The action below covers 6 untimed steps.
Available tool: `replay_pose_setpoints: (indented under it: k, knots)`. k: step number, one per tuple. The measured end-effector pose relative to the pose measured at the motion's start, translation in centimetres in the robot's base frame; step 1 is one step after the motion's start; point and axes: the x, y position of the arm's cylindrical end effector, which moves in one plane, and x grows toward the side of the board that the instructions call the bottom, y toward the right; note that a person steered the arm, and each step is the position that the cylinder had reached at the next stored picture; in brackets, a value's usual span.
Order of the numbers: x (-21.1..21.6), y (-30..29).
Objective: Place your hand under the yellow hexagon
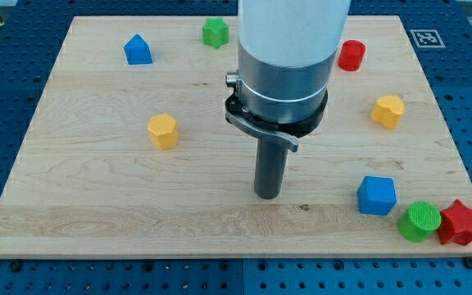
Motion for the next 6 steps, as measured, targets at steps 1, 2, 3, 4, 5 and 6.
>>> replay_pose_setpoints:
  k: [1,2,3,4,5,6]
  knots:
    - [0.1,-0.3]
    - [0.2,-2.4]
    - [0.2,-3.0]
    - [0.2,-3.3]
    - [0.2,-5.4]
    - [0.1,-6.8]
